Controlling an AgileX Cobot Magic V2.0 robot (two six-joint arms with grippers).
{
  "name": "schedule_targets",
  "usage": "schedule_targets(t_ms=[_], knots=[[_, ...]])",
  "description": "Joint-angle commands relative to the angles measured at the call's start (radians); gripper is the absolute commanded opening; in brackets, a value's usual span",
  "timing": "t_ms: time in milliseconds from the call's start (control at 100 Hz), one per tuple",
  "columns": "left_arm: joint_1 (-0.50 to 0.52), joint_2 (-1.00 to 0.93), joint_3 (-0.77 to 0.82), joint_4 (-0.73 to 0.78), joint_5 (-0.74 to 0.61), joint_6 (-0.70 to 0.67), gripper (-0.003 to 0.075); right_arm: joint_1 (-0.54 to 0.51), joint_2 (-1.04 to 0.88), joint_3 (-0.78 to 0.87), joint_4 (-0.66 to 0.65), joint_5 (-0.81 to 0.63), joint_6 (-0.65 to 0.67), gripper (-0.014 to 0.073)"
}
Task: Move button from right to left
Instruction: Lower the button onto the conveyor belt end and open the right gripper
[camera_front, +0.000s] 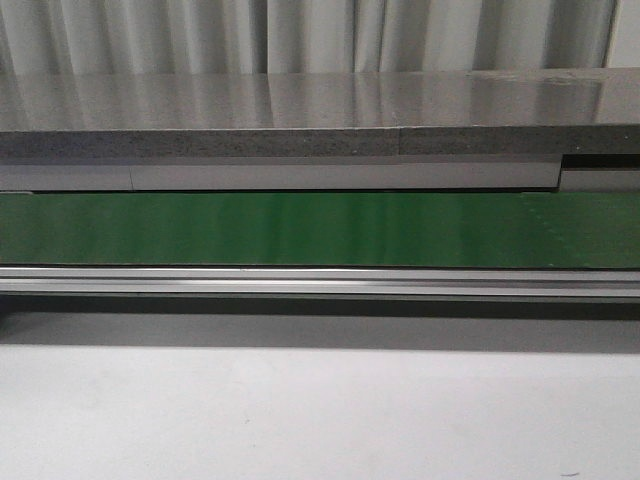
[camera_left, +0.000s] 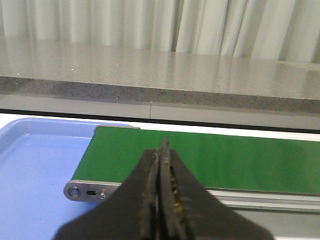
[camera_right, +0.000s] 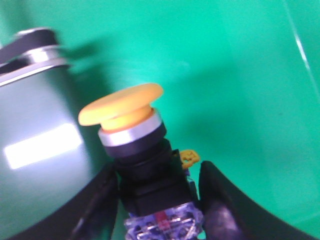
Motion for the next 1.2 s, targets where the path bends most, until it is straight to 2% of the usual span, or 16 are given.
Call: schedule_targets(t_ms=[0, 260, 360, 430, 550, 580, 680, 940, 1190], knots=[[-0.001, -0.028, 0.044, -0.001, -0.082, -0.001, -0.002, 0.052, -0.085, -0.031, 0.014, 0.02, -0.006, 0.0142], [-0.001, -0.028, 0.044, -0.001, -0.082, -0.001, -0.002, 0.184, -0.074, -0.031, 0.079, 0.073, 0.001, 0.0146], [-0.001, -0.028, 0.044, -0.001, -0.082, -0.001, -0.002, 0.202, -0.052, -0.031, 0.091, 0.072, 0.007, 0.0194], [-0.001, -0.028, 0.044, -0.001, -0.082, -0.001, -0.002, 0.208, -0.04, -0.031, 0.09, 0.073, 0.009, 0.0299], [-0.001, -0.028, 0.044, -0.001, -0.082, -0.001, -0.002, 0.214, -0.037, -0.031, 0.09, 0.058, 0.009, 0.0624], [-0.001, -0.028, 0.044, -0.001, -0.082, -0.001, -0.002, 0.214, -0.037, -0.031, 0.09, 0.054, 0.009, 0.0673], [-0.001, -0.028, 0.044, -0.001, -0.082, -0.001, -0.002, 0.214, -0.037, -0.031, 0.102, 0.047, 0.009, 0.0636], [-0.001, -0.028, 0.044, -0.001, -0.082, -0.001, -0.002, 0.225, -0.117, -0.031, 0.143, 0.043, 0.004, 0.0636], [-0.001, -0.028, 0.044, -0.001, -0.082, -0.001, -0.002, 0.237, -0.246, -0.031, 0.125, 0.088, -0.08, 0.063]])
